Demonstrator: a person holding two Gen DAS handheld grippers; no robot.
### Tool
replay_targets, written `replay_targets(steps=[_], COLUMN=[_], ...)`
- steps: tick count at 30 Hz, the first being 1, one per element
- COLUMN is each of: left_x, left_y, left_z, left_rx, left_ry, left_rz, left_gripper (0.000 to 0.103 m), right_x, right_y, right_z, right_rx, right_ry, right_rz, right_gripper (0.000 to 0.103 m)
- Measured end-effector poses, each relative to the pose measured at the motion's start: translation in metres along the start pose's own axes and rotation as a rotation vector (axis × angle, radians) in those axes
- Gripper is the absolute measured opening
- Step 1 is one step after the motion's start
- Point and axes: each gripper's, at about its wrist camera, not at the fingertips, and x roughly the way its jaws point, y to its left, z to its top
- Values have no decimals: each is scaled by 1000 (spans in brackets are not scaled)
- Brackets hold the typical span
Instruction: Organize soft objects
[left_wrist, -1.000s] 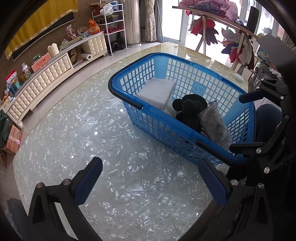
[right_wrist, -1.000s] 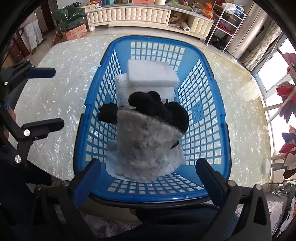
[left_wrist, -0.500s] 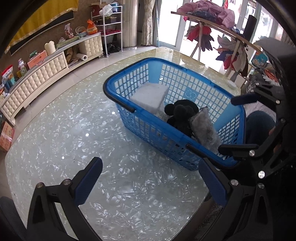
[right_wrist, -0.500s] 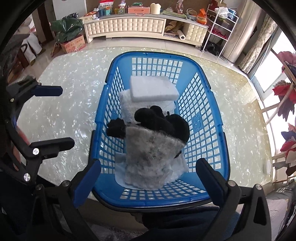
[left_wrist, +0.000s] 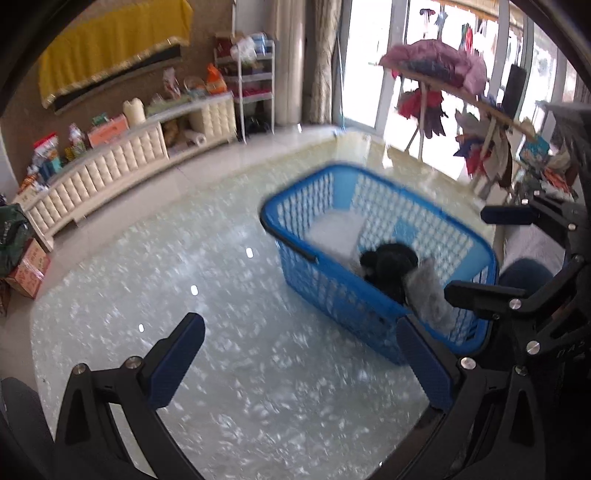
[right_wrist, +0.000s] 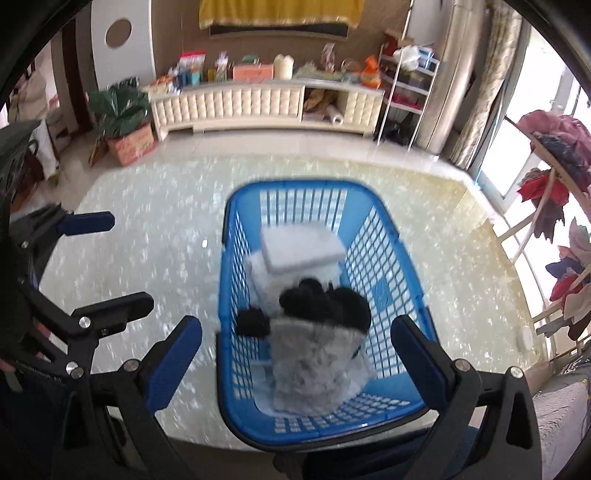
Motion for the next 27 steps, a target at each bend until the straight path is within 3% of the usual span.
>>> replay_targets(steps=[7, 14, 19, 27], left_x=[-36, -58, -71, -81], left_y=[15, 21, 22, 33], left_z=[7, 7, 3, -4], left_rx=[-63, -98, -95, -118], left_ry=[-196, -293, -338, -355], left_rz=[68, 81, 84, 85], left_gripper=[103, 103, 103, 103], right_x=[-30, -52, -61, -58], right_y=[12, 26, 36, 44], right_z=[8, 11, 13, 12], right_rx=[15, 8, 7, -6], right_ry=[-121, -242, -302, -314], right_rz=[-32, -77, -100, -102], right_gripper=[102, 102, 102, 102])
